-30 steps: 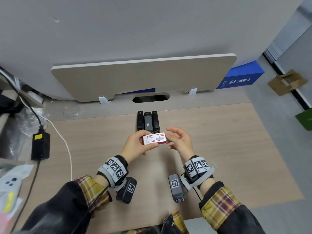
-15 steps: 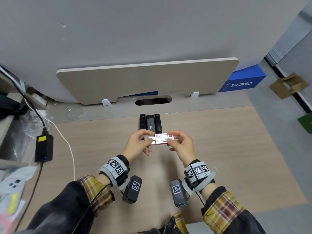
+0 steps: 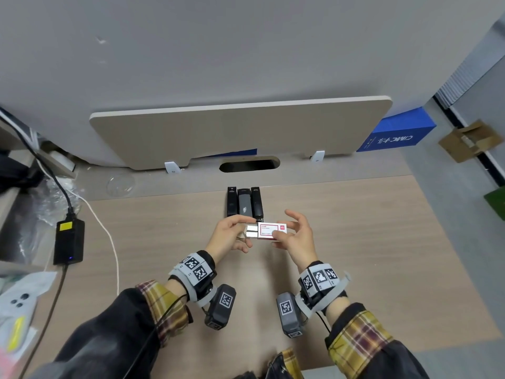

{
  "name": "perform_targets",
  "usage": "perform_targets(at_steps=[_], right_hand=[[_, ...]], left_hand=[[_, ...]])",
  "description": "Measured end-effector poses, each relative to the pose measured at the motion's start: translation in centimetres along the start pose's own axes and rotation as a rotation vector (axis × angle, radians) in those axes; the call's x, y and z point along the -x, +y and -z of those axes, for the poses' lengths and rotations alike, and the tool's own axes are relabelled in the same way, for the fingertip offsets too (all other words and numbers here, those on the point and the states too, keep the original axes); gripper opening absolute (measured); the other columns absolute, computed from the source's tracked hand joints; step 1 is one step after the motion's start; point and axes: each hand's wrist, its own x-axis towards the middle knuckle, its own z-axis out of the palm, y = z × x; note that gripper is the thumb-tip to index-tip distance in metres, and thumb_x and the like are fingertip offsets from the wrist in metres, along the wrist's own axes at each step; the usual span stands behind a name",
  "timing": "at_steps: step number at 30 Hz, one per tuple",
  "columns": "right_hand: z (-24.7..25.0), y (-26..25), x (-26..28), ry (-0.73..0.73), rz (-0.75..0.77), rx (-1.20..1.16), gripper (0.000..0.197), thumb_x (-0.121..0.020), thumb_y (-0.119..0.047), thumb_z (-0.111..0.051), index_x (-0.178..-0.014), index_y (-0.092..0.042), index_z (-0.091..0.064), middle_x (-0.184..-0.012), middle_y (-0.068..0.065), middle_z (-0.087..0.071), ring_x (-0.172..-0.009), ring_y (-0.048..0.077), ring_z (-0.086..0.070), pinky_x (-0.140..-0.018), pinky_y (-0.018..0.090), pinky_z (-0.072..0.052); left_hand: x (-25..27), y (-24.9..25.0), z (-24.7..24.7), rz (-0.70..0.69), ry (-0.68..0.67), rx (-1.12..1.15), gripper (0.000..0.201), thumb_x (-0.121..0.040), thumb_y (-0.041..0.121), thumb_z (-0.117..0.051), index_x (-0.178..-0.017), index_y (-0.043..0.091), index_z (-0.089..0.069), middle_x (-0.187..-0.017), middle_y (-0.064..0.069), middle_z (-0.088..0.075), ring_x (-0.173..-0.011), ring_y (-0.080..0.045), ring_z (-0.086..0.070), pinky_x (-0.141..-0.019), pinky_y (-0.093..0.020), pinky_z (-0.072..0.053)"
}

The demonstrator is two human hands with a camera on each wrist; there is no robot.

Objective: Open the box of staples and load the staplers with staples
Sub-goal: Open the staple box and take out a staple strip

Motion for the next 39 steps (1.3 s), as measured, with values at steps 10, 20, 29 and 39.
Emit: perform_targets(at_steps=[10, 20, 29, 39], right_hand=[[0.4, 1.2, -1.9, 0.096, -0.023, 0.020, 0.037, -0.080, 0.015, -0.057, -0.107, -0.011, -0.061, -0.100, 0.011, -0.058, -0.077, 0.020, -0.063, -0.057, 0.025, -0.056], [2.8, 4.5, -5.4, 0.122, -0.027, 0.100, 0.038, -0.078, 0.016, -0.056, -0.100, -0.014, -0.062, -0.093, 0.011, -0.062, -0.061, 0.019, -0.061, -0.052, 0.022, -0.052], [6.1, 6.7, -7.5, 0.103, 0.077, 0.294, 0.043, -0.071, 0.004, -0.061, -0.098, -0.030, -0.064, -0.098, -0.005, -0.067, -0.091, 0.024, -0.063, -0.083, 0.047, -0.055], [6.1, 4.7, -8.0, -0.024, 0.253, 0.369, 0.040, -0.075, 0.005, -0.062, -0.103, -0.024, -0.065, -0.101, -0.012, -0.067, -0.089, 0.006, -0.062, -0.076, 0.019, -0.050]], left_hand=[[-2.1, -1.3, -1.0, -0.044, 0.060, -0.075, 0.017, -0.094, -0.006, -0.047, -0.098, 0.010, -0.054, -0.090, -0.017, -0.058, -0.043, -0.020, -0.059, -0.039, -0.027, -0.049], [-4.8, -4.2, -3.9, -0.081, 0.146, -0.252, 0.027, -0.092, -0.002, -0.045, -0.079, 0.021, -0.046, -0.092, -0.012, -0.053, -0.051, -0.022, -0.058, -0.042, -0.027, -0.046], [-6.7, -8.7, -7.6, 0.162, 0.283, 0.062, 0.023, -0.092, -0.005, -0.046, -0.105, 0.014, -0.042, -0.103, -0.014, -0.055, -0.074, -0.026, -0.061, -0.065, -0.036, -0.054], [-9.6, -7.8, -9.1, 0.285, 0.199, 0.399, 0.018, -0.094, 0.007, -0.045, -0.107, 0.011, -0.058, -0.110, -0.019, -0.063, -0.085, -0.031, -0.068, -0.078, -0.046, -0.059]])
